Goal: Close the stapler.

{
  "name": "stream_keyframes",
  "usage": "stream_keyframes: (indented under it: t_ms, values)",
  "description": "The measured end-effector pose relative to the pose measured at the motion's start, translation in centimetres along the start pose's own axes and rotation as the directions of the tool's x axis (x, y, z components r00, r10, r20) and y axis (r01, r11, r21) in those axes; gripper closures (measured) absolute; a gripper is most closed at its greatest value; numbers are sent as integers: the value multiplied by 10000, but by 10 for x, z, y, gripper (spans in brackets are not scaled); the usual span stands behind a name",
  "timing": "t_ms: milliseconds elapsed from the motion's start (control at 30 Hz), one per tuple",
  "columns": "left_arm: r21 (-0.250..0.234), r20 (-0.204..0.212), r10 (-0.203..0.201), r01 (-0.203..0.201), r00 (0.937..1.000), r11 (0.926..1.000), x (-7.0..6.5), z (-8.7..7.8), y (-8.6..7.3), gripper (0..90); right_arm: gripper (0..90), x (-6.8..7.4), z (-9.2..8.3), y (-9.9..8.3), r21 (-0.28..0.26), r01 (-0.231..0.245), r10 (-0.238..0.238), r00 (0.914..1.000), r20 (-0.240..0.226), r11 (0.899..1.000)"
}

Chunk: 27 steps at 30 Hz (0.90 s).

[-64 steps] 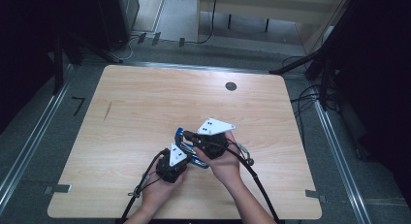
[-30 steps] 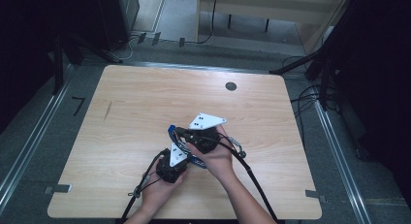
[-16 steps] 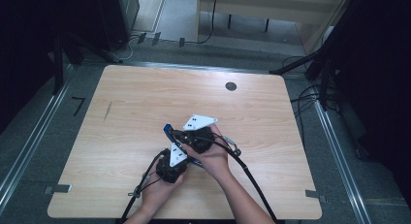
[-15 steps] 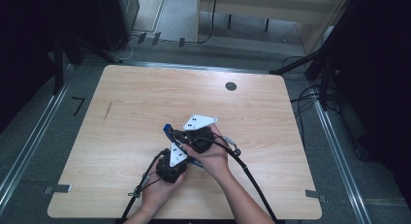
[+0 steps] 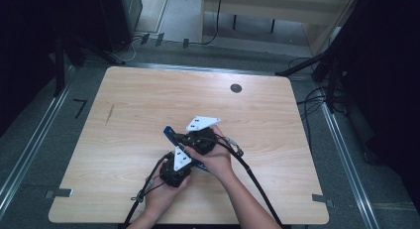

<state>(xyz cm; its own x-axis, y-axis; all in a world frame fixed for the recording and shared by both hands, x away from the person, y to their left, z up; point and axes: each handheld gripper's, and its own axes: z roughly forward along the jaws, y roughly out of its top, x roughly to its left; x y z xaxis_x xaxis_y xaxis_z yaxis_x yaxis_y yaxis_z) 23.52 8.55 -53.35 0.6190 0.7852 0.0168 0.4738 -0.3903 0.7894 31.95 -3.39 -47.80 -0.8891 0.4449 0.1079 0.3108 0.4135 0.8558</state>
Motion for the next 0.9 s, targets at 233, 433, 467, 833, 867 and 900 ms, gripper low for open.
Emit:
stream_keyframes:
  t_ms: [233, 433, 467, 833, 867, 900]
  values:
    - [4, -3, 8, -8, 10000, 10000, 0, 0, 0, 900, 900, -4, 6, 1, 118, -154, 157, 9995, -260, 9998]
    - [22, -23, 24, -24, 10000, 10000, -1, 0, 0, 900, 900, -4, 13, 1, 519, -29, 42, 9997, -237, 9986]
    - [25, -28, 30, -30, 10000, 10000, -1, 0, 0, 900, 900, -4, 13, 1, 519, -29, 42, 9997, -237, 9986]
    - [24, -1, 4, -4, 10000, 10000, 0, 0, 0, 900, 900, -5, 34, 0, 1540, -143, 154, 9999, -58, 9880]
    - [24, -1, 4, -4, 10000, 10000, 0, 0, 0, 900, 900, -5, 34, 0, 1540, -143, 154, 9999, -58, 9880]
    - [17, 7, -6, 6, 10000, 10000, 0, 0, 0, 900, 900, -4, 36, 0, 1689, -146, 153, 9999, -26, 9855]
